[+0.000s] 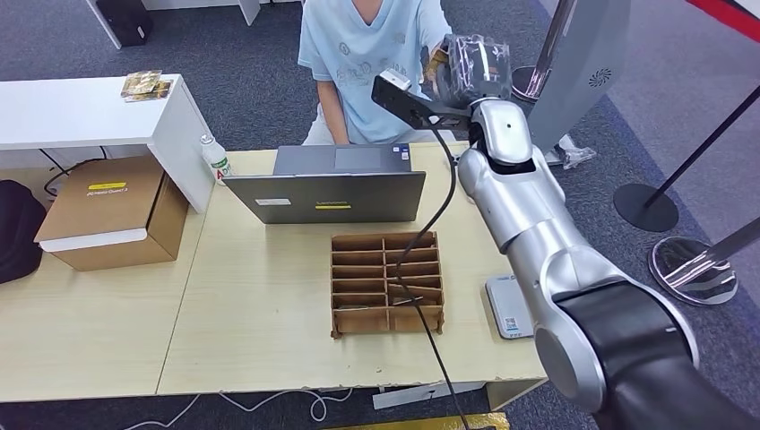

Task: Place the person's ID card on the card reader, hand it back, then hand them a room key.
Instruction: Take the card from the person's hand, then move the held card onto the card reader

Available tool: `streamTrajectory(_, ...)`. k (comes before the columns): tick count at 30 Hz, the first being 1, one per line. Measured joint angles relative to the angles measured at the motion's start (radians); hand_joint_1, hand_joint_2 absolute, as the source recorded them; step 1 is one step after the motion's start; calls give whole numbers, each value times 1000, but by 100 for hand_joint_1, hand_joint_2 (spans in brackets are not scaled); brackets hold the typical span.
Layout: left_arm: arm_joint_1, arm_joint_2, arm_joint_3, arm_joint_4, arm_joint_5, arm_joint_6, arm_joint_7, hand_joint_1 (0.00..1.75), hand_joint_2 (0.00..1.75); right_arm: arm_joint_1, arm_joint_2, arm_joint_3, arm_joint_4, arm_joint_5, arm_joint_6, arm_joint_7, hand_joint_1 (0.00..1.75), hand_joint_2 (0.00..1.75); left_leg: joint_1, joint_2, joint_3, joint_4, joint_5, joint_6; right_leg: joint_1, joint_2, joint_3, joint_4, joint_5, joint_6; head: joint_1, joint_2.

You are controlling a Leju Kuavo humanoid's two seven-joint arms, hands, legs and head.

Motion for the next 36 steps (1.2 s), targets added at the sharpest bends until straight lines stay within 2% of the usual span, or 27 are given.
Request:
streamTrajectory(10,1,0,0,0,0,0,-5,0,0,6,-1,-29,-21,-48,-55,-60,175,175,0,0,0,0,0,0,0,0,0,0,0,0,0,0)
streamTrajectory(14,0,0,0,0,0,0,-5,0,0,24,-1,-40,-82,-113,-69,-113,175,175,0,0,0,0,0,0,0,0,0,0,0,0,0,0)
streamTrajectory(18,0,0,0,0,0,1,-5,0,0,61,-1,-50,-189,-227,-44,-166,175,175,0,0,0,0,0,0,0,0,0,0,0,0,0,0)
streamTrajectory(27,5,1,0,0,0,7,3,0,0,146,-2,-88,-451,-732,217,-247,175,175,0,0,0,0,0,0,0,0,0,0,0,0,0,0)
streamTrajectory(32,13,4,4,0,2,17,4,0,0,176,-13,-104,-540,-986,363,-252,175,175,0,0,0,0,0,0,0,0,0,0,0,0,0,0)
streamTrajectory(36,21,4,12,0,4,18,4,0,0,191,-44,-103,-581,-1163,477,-250,175,175,0,0,0,0,0,0,0,0,0,0,0,0,0,0)
